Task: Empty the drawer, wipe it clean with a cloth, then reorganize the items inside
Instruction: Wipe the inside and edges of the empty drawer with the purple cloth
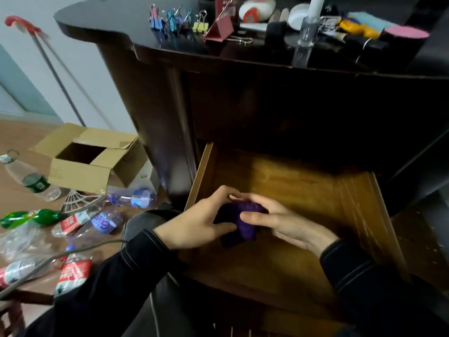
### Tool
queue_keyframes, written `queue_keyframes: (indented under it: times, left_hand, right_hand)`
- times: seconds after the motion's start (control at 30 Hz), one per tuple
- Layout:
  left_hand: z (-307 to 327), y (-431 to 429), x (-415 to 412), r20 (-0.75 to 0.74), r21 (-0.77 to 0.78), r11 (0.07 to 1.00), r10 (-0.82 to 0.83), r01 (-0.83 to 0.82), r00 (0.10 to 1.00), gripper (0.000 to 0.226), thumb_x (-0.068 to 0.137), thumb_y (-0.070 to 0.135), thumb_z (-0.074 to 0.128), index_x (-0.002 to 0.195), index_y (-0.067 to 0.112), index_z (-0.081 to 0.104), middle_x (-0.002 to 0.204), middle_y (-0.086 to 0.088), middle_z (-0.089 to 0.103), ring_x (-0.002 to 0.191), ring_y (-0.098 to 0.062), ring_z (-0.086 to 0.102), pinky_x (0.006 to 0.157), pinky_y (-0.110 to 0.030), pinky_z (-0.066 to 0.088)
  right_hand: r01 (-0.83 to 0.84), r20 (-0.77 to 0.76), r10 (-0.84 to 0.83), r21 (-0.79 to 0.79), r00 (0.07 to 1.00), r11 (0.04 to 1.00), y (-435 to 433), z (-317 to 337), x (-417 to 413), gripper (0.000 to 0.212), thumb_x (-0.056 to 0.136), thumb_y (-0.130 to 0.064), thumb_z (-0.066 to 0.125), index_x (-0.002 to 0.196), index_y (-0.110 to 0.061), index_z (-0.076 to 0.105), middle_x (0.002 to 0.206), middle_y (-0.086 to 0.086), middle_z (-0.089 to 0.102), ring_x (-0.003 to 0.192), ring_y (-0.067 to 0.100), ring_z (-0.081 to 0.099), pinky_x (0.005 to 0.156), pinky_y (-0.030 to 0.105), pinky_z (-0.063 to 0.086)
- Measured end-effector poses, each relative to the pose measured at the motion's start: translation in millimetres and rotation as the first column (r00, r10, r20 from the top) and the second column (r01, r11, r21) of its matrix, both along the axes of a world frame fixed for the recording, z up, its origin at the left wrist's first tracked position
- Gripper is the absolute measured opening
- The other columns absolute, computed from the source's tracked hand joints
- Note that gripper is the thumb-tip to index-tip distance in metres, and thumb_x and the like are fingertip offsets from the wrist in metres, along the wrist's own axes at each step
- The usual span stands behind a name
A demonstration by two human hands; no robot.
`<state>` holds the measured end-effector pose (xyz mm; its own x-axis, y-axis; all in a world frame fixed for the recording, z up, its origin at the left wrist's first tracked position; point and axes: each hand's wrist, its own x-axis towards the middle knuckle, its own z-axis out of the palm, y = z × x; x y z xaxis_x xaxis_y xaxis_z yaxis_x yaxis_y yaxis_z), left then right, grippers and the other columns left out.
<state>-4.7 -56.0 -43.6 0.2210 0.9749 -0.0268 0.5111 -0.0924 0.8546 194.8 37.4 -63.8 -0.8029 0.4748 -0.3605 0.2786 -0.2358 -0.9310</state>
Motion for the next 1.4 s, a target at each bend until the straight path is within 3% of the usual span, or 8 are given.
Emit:
queue_keyframes:
  times: [0.1, 0.23, 0.37, 0.53, 0.63, 0.87, 1.07, 1.4]
  left_hand:
    - [1, -6, -9, -0.091, 0.048, 0.999, -0.022, 0.026, 0.996, 0.052, 0.089, 0.017, 0.075, 0.132, 0.015, 0.045, 0.119, 0.005, 0.066, 0.108, -0.011, 0.064, 0.090, -0.033, 0.054]
    - [-5, -9, -26, -0.118, 0.427, 0.838, 0.423, -0.338, 0.898, 0.027, 0.086, 0.024, 0.074, 0.110, 0.024, 0.061, 0.100, 0.015, 0.065, 0.094, -0.007, 0.059, 0.077, -0.023, 0.048]
    - [-20, 6, -53, 0.017, 0.236, 0.710, 0.680, -0.664, 0.733, 0.015, 0.089, 0.023, 0.065, 0.100, 0.031, 0.059, 0.095, 0.007, 0.067, 0.081, -0.007, 0.063, 0.068, -0.021, 0.049]
    - [-53, 26, -44, -0.099, 0.026, 0.770, 0.637, -0.638, 0.764, 0.037, 0.095, 0.034, 0.065, 0.126, 0.025, 0.047, 0.123, -0.004, 0.054, 0.106, -0.009, 0.057, 0.093, -0.031, 0.050]
    - [-55, 49, -40, -0.225, 0.035, 0.771, 0.625, -0.635, 0.747, 0.057, 0.097, 0.040, 0.057, 0.145, 0.018, 0.034, 0.136, -0.009, 0.047, 0.124, -0.023, 0.051, 0.108, -0.040, 0.040]
    - [-50, 98, -44, -0.432, 0.165, 0.791, 0.595, -0.589, 0.678, 0.060, 0.103, 0.042, 0.041, 0.153, 0.016, 0.022, 0.143, -0.015, 0.047, 0.125, -0.038, 0.052, 0.095, -0.039, 0.039]
    - [-51, 112, -44, -0.438, 0.219, 0.756, 0.641, -0.617, 0.630, 0.035, 0.103, 0.036, 0.039, 0.132, 0.015, 0.040, 0.115, -0.013, 0.061, 0.105, -0.043, 0.058, 0.077, -0.036, 0.033]
    - [-47, 110, -40, -0.456, 0.254, 0.733, 0.666, -0.631, 0.591, 0.027, 0.102, 0.034, 0.040, 0.120, 0.014, 0.042, 0.093, -0.001, 0.050, 0.082, -0.031, 0.048, 0.070, -0.036, 0.032]
  right_hand:
    - [-0.075, -0.049, 0.073, -0.039, 0.996, 0.996, 3, -8, -8, 0.052, 0.085, -0.025, 0.078, 0.133, -0.023, 0.059, 0.125, 0.002, 0.070, 0.118, 0.020, 0.066, 0.092, 0.030, 0.057]
    - [0.012, -0.025, -0.011, 0.046, 1.000, 0.999, 1, -20, -17, 0.035, 0.079, -0.023, 0.079, 0.113, -0.021, 0.070, 0.106, 0.002, 0.076, 0.100, 0.021, 0.072, 0.076, 0.029, 0.059]
    - [0.149, 0.084, -0.164, 0.161, 0.983, 0.976, 0, -34, -25, 0.019, 0.080, -0.018, 0.076, 0.097, -0.024, 0.071, 0.088, -0.006, 0.073, 0.084, 0.009, 0.069, 0.061, 0.017, 0.053]
    - [0.144, 0.142, -0.148, 0.037, 0.979, 0.989, -3, -43, -42, 0.031, 0.079, -0.016, 0.081, 0.104, -0.028, 0.067, 0.100, -0.002, 0.071, 0.088, 0.012, 0.069, 0.054, 0.017, 0.052]
    - [0.038, 0.178, -0.063, 0.137, 0.982, 0.990, -9, -51, -54, 0.035, 0.078, -0.012, 0.081, 0.103, -0.029, 0.064, 0.100, -0.001, 0.070, 0.090, 0.013, 0.068, 0.059, 0.022, 0.055]
    - [-0.164, 0.277, 0.062, 0.361, 0.959, 0.918, -19, -62, -61, 0.046, 0.079, -0.024, 0.083, 0.116, -0.028, 0.056, 0.107, -0.010, 0.061, 0.097, 0.010, 0.061, 0.078, 0.030, 0.055]
    - [-0.249, 0.276, 0.154, 0.351, 0.949, 0.903, -31, -69, -66, 0.035, 0.080, -0.026, 0.083, 0.110, -0.027, 0.064, 0.103, -0.003, 0.070, 0.093, 0.017, 0.067, 0.083, 0.047, 0.056]
    - [-0.412, 0.238, 0.342, 0.384, 0.909, 0.827, -53, -61, -75, 0.033, 0.090, -0.012, 0.073, 0.123, -0.012, 0.068, 0.116, 0.004, 0.071, 0.103, 0.018, 0.066, 0.090, 0.034, 0.052]
